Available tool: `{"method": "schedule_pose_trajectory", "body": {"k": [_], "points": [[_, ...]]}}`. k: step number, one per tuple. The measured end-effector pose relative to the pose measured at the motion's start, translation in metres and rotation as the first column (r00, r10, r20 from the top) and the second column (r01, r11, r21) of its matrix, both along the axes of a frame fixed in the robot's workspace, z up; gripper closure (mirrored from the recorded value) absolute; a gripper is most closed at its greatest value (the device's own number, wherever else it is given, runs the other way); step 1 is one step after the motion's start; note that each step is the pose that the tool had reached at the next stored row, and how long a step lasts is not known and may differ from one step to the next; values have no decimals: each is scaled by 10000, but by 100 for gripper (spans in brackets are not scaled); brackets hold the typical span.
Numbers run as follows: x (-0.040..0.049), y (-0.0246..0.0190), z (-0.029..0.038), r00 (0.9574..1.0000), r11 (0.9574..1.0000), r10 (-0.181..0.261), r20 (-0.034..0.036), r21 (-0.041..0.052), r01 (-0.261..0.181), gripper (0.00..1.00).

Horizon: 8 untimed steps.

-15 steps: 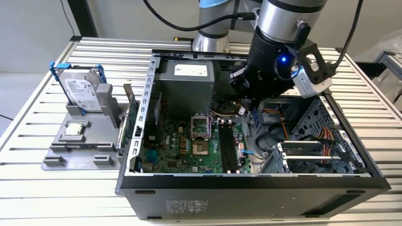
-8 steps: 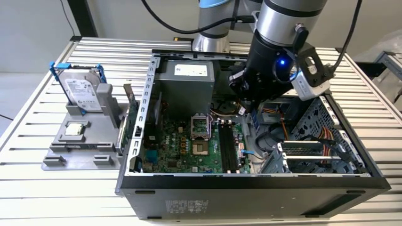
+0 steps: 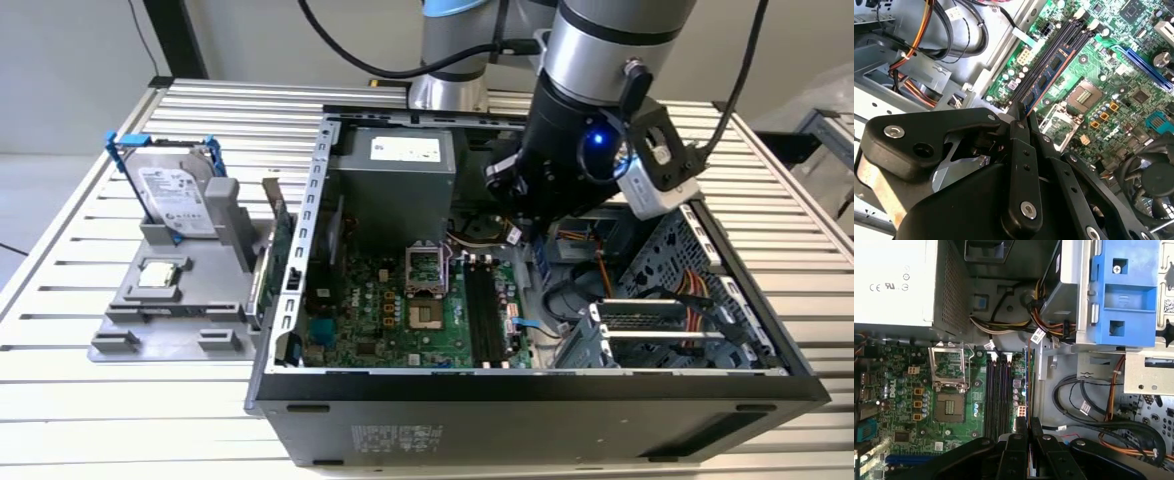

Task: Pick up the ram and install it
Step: 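Insert the ram into the slot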

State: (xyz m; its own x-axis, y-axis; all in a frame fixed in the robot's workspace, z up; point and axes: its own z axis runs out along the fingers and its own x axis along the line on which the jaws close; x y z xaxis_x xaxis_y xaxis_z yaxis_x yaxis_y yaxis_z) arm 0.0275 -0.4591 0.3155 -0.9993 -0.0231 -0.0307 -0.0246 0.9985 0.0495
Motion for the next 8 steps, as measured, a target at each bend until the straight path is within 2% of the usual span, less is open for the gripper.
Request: {"method": "schedule_pose_trajectory", "body": {"k": [8], "points": [[0,-18,-47,10000,10000,0,0,1,0,100]]}}
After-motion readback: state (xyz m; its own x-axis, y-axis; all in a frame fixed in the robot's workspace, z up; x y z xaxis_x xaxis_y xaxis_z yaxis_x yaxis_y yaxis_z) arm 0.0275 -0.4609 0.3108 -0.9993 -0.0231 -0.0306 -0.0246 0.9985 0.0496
